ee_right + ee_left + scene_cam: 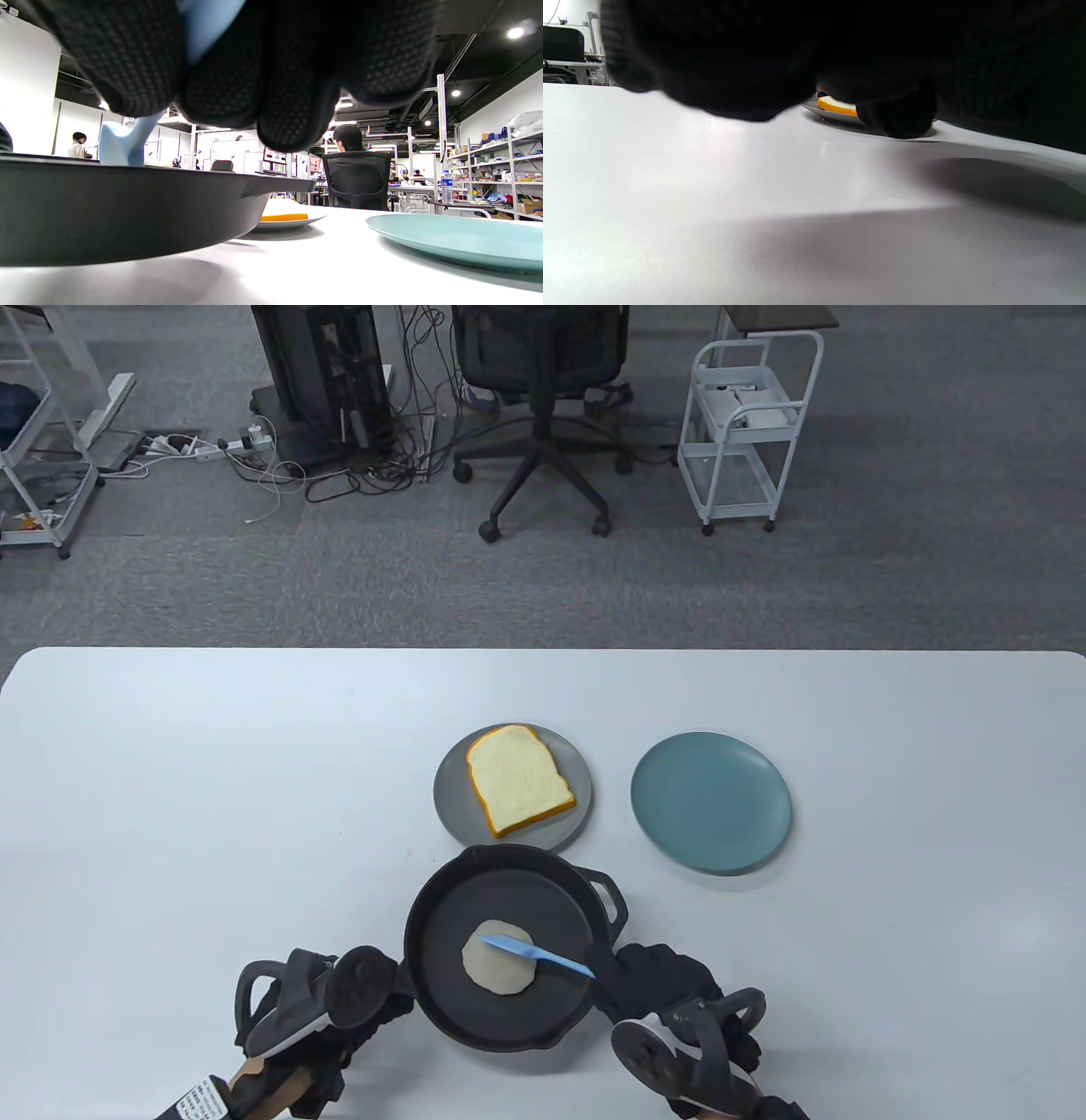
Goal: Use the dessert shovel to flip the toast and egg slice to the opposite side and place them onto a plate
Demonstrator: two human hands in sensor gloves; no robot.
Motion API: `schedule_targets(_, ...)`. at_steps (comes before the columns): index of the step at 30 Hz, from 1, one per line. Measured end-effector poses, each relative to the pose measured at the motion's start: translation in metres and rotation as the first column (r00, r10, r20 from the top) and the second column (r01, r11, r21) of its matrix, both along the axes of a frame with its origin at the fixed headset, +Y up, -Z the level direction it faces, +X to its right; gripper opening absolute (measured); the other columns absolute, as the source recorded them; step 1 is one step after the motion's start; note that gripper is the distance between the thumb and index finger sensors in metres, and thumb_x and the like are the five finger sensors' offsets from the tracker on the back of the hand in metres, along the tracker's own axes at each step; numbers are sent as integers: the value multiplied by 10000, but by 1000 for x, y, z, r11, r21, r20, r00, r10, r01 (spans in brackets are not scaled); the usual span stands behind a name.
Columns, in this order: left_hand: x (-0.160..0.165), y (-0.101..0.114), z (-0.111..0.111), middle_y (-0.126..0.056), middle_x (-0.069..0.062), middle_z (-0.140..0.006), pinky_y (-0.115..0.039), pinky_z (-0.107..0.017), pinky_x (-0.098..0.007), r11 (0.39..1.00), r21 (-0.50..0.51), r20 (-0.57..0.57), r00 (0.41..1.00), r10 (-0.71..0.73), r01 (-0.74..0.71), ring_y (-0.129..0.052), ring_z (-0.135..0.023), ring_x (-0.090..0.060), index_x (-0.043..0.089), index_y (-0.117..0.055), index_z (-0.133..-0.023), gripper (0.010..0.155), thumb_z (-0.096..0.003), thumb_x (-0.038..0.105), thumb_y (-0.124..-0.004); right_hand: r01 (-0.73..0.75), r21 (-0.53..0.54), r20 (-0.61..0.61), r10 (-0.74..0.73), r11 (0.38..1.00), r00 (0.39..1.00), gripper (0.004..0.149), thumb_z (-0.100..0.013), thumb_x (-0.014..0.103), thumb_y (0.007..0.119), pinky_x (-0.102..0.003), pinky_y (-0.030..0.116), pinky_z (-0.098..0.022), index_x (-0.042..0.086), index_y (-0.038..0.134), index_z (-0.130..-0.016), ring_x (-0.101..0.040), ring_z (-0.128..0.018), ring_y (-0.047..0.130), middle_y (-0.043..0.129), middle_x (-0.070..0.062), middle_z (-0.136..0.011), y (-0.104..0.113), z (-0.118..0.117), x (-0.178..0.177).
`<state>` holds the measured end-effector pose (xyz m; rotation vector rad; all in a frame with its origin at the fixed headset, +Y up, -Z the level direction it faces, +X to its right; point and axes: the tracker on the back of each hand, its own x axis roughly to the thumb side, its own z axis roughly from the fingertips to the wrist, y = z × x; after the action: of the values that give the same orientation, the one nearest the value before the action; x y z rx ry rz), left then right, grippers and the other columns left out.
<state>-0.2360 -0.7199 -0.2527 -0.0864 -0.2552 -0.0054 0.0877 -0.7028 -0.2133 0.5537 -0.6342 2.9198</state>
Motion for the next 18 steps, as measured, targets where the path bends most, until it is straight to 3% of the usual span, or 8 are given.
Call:
schedule_targets(12,2,0,1,-991,141,-188,-891,-355,-410,1000,13,14,1000,-17,17,-1016,-129,-163,320,-985,-616,452,-302,614,-848,120,-106,30,-118,987,993,496,-402,461,869,-407,875,-400,218,911,-833,-197,-515,1073,1055,101,-524,2,-8,13)
schedule_targets(18,2,1,1,-991,141,-189,-892,-357,-410,999,35,18,999,-27,27,-1016,-131,-163,321,-984,-616,452,-300,615,-848,231,-190,176,-198,954,964,505,-414,500,831,-405,884,-341,201,938,-807,-183,-401,1082,1056,98,-398,3,-19,38)
